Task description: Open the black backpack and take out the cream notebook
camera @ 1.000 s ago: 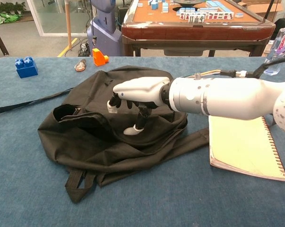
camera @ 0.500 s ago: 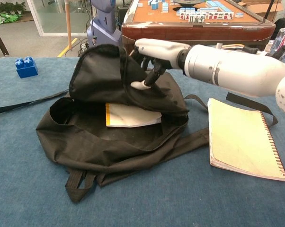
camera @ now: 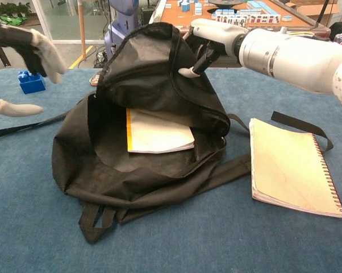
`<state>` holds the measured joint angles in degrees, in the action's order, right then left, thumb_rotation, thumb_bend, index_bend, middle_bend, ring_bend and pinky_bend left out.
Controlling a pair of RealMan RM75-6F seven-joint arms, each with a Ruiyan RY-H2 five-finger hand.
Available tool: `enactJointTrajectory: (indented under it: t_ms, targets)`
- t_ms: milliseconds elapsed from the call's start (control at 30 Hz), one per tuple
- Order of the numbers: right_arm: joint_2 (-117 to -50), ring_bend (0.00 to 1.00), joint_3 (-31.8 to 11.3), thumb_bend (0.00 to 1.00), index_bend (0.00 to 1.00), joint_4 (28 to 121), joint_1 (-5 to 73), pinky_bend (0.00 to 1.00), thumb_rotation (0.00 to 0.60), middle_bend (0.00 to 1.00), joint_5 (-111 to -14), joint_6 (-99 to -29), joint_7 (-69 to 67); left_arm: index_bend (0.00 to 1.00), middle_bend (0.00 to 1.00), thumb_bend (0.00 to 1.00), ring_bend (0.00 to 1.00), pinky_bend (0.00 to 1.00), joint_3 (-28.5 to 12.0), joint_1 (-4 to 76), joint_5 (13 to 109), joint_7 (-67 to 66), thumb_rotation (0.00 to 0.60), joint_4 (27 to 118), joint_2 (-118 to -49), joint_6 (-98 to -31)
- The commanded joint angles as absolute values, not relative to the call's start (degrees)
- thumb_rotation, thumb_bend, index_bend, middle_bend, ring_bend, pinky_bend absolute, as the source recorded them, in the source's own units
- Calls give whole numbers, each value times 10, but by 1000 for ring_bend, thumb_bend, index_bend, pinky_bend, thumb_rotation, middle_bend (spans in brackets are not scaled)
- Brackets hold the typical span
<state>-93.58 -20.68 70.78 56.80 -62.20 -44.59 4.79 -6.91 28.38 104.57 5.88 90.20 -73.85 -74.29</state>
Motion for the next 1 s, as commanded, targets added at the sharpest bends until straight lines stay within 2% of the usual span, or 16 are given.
enactJointTrajectory:
  t_ms: [33,400,767,1000]
  targets:
    - [-936,321,-206,468,712,708,572,268,600,474,-615,-444,55,491,479,223,434,412,-77,343,1068,96,600,837,-804,-711]
    - [-934,321,-201,469,712,709,586,268,600,474,-586,-437,83,469,482,223,435,416,-63,437,1075,84,600,640,-951,-662]
    - [-934,321,-192,469,712,711,590,268,600,475,-579,-432,86,356,429,222,375,416,-49,470,1032,46,600,491,-1040,-620]
    - [-930,321,-187,469,712,715,590,268,600,474,-580,-432,83,350,428,222,375,416,-45,480,1003,43,600,428,-1070,-606]
